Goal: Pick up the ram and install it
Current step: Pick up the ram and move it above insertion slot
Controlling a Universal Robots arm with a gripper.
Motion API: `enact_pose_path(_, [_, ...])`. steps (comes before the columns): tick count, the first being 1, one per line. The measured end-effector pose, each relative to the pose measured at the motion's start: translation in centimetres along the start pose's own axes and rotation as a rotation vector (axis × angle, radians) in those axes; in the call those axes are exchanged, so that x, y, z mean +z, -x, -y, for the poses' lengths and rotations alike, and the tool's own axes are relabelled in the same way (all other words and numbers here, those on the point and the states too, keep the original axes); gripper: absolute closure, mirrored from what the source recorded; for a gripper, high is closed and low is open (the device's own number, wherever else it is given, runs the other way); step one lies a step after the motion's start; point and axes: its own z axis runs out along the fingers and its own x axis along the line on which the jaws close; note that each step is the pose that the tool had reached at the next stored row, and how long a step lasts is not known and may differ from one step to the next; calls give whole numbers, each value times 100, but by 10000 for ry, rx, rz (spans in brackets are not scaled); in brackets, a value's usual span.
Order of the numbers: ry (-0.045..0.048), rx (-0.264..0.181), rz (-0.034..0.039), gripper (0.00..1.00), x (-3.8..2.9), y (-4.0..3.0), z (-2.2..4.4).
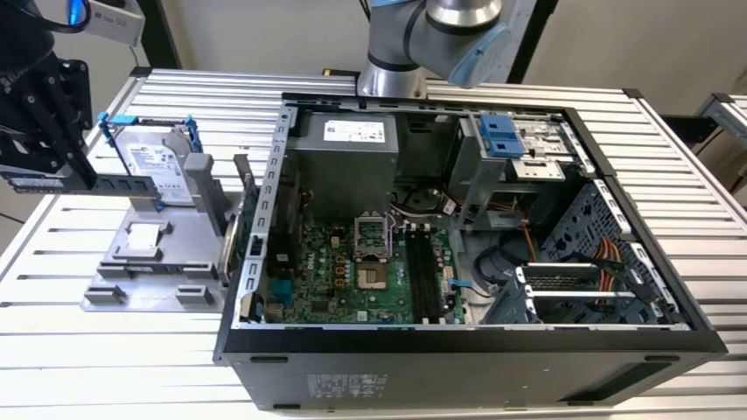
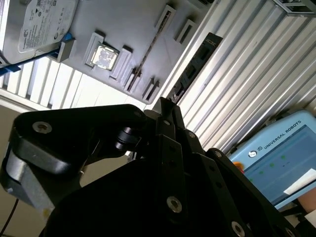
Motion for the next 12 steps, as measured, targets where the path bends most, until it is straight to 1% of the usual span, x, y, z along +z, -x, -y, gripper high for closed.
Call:
enact_pose_path(4, [0,0,0,100,0,1,21])
enact_pose_path(12, [32,0,-1,100,0,4,99])
